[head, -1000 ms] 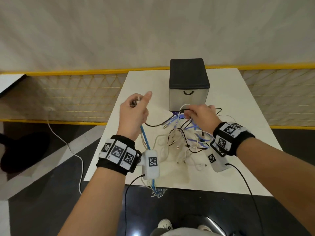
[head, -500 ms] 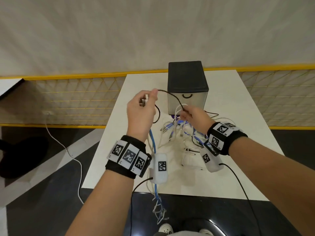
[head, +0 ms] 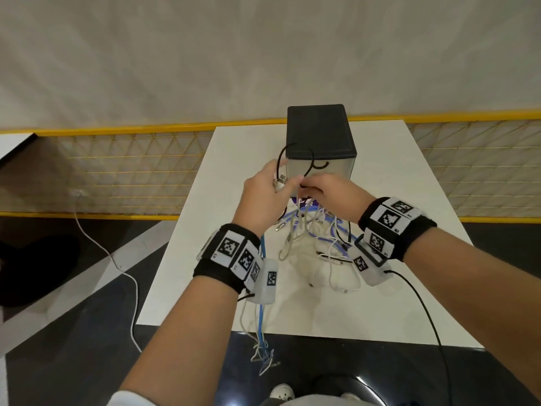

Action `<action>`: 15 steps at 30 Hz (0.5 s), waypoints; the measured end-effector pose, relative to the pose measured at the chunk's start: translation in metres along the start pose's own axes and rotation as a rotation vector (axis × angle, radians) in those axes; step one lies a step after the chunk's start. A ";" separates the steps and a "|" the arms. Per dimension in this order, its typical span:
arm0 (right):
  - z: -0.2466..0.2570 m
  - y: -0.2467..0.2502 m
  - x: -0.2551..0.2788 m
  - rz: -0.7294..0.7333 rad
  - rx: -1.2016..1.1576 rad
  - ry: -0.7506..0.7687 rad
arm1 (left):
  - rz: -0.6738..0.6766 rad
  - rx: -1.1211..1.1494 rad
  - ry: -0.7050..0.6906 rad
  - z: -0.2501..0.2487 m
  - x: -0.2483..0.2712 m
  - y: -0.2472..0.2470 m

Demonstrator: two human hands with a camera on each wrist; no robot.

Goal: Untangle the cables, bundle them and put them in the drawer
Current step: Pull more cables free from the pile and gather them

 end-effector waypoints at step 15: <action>-0.069 -0.021 0.013 -0.014 -0.186 -0.218 | -0.296 0.444 0.073 -0.004 -0.004 0.040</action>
Point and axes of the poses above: each hand's wrist, its own x-axis away from the middle knuckle, its own y-axis out of the back of the hand, z = x × y, the point moved 6 cm from there along -x, towards the middle knuckle, and after that the axes turned 4 degrees about -x, right-handed, at the moved point
